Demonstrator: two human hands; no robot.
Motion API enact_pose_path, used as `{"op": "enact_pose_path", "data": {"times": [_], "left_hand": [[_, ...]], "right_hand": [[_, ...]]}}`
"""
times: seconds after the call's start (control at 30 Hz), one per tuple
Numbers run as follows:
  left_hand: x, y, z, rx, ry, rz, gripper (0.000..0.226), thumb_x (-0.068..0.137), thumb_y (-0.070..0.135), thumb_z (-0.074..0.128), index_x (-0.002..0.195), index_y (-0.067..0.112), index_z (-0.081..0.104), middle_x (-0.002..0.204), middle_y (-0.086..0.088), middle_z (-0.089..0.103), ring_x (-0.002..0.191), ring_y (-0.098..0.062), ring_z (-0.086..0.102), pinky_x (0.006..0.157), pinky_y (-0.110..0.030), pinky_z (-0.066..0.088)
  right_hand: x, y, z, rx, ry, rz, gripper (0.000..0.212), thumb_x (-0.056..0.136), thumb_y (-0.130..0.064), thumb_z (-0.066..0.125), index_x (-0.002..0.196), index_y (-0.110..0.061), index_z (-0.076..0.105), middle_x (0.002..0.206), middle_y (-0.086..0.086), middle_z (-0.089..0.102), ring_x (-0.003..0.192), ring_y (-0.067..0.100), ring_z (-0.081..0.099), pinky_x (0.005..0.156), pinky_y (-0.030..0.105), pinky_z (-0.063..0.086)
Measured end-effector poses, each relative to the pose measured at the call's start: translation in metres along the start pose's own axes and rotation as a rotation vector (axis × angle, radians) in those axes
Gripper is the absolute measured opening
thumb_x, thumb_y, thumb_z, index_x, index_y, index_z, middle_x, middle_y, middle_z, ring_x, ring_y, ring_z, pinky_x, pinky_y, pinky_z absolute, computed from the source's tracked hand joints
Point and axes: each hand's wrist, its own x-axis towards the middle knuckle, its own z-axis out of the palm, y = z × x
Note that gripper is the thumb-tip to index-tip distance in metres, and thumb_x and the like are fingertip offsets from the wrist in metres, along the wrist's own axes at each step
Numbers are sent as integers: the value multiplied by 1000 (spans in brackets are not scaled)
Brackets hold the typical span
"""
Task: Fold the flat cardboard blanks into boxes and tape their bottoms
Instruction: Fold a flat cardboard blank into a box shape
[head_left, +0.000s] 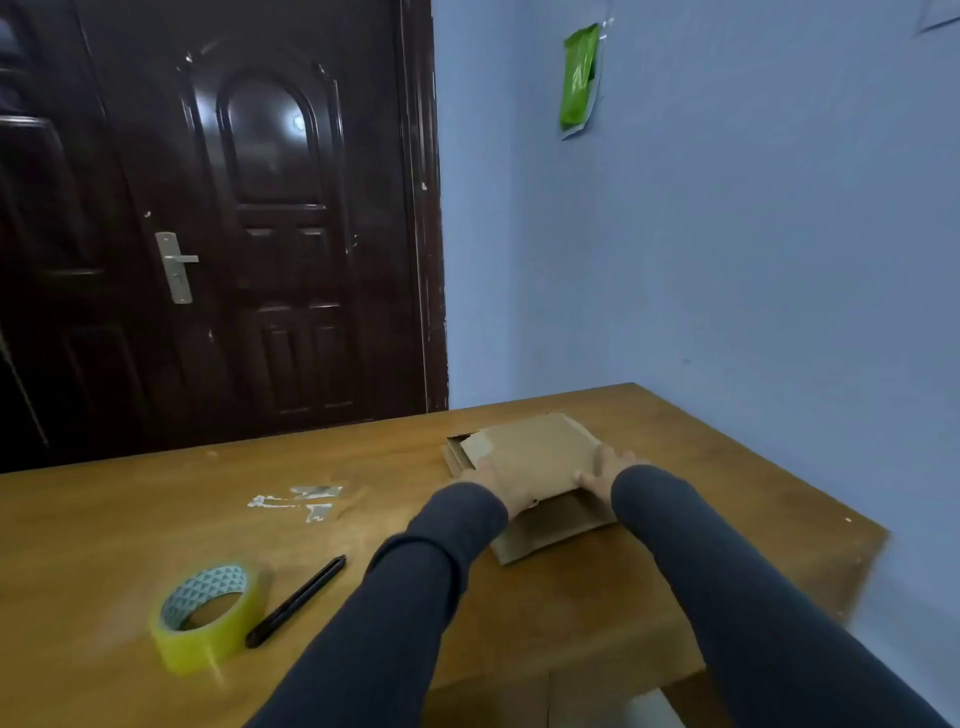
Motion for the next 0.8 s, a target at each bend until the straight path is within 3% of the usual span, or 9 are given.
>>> {"op": "enact_pose_path", "data": {"times": [0.1, 0.27, 0.4, 0.53, 0.6, 0.7, 0.8], "left_hand": [[-7, -8, 12, -45, -37, 37, 90, 71, 62, 50, 148, 27, 21, 125, -9, 54, 102, -29, 57, 86, -38, 52], [-16, -6, 25, -170, 48, 113, 79, 79, 57, 58, 145, 21, 31, 142, -6, 44, 125, -26, 46, 103, -39, 42], [-18, -1, 12, -275, 167, 165, 71, 85, 46, 62, 145, 18, 36, 149, -4, 36, 132, -23, 41, 108, -34, 37], [-22, 7, -11, -308, 275, 290, 59, 89, 31, 62, 142, 17, 41, 148, -5, 39, 132, -22, 43, 110, -31, 36], [-22, 12, -21, -325, 323, 343, 52, 88, 26, 61, 138, 19, 46, 146, -3, 43, 125, -25, 51, 106, -34, 42], [-24, 20, -40, -359, 386, 394, 42, 89, 18, 59, 129, 24, 51, 136, -5, 53, 110, -29, 59, 94, -39, 51], [-27, 23, -66, -349, 451, 418, 35, 89, 11, 54, 121, 26, 52, 110, -7, 63, 78, -23, 60, 81, -40, 56]], "right_hand": [[-7, 11, 7, 29, 1, -5, 69, 89, -61, 44, 142, -19, 33, 134, 14, 45, 120, 35, 46, 96, 46, 44], [-15, 13, 3, 160, 100, 42, 69, 88, -61, 48, 136, -13, 40, 133, 14, 47, 121, 33, 45, 96, 44, 42], [-14, 20, -2, 269, 134, 90, 71, 84, -64, 53, 130, -10, 48, 130, 14, 47, 117, 32, 46, 95, 42, 44], [-14, 19, -14, 624, 53, 164, 74, 85, -60, 55, 132, -3, 47, 119, 14, 54, 103, 31, 51, 84, 36, 42], [-12, 18, -18, 839, 13, 200, 78, 81, -58, 58, 136, -4, 45, 120, 12, 52, 103, 30, 50, 86, 38, 40], [-12, 7, -22, 958, -34, 194, 87, 74, -63, 61, 141, -12, 41, 138, 10, 48, 112, 29, 51, 97, 41, 43], [-20, -16, -31, 1021, -29, 125, 80, 77, -64, 60, 136, -13, 43, 131, 6, 50, 102, 25, 52, 96, 39, 47]]}}
